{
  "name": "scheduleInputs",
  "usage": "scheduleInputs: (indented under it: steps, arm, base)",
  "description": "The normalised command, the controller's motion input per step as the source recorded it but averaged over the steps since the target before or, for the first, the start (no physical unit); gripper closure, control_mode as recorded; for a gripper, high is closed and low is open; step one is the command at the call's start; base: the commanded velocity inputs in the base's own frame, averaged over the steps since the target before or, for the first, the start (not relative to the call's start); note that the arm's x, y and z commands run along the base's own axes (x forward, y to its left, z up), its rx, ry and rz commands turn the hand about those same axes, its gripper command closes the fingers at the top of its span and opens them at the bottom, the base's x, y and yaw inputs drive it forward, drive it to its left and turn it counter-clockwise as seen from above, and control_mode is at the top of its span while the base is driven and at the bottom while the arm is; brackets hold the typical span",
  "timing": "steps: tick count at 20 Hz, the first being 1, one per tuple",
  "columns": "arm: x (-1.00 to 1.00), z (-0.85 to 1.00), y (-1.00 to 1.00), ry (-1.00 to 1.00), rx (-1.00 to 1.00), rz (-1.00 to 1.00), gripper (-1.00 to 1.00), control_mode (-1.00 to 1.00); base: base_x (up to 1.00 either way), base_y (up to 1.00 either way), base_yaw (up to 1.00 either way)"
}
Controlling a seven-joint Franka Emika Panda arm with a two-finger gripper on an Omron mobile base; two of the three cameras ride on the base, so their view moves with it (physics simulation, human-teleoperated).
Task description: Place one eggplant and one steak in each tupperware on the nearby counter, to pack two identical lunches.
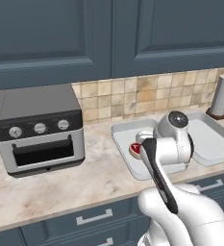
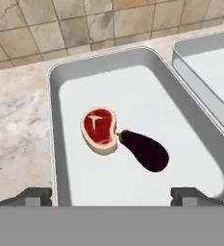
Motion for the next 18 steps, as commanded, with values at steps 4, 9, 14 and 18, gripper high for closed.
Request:
scheduleInputs:
  steps: [4, 9, 14, 18]
  arm:
    - [-0.91, 1.0, 0.0, -0.13, 0.03, -0.08, -1.0, -1.0]
    - [-0.87, 0.97, 0.0, -0.43, -0.09, 0.03, -1.0, -1.0]
    - [-0.6, 0.27, 0.05, -0.03, 0.0, 0.03, -1.0, 1.0]
    - [0.0, 0.0, 0.0, 0.0, 0.0, 0.0, -1.0, 1.0]
  base:
    - [0.0, 0.0, 0.0]
    - [0.0, 0.0, 0.0]
    - [-0.4, 0.01, 0.07]
    - [-1.0, 0.0, 0.3]
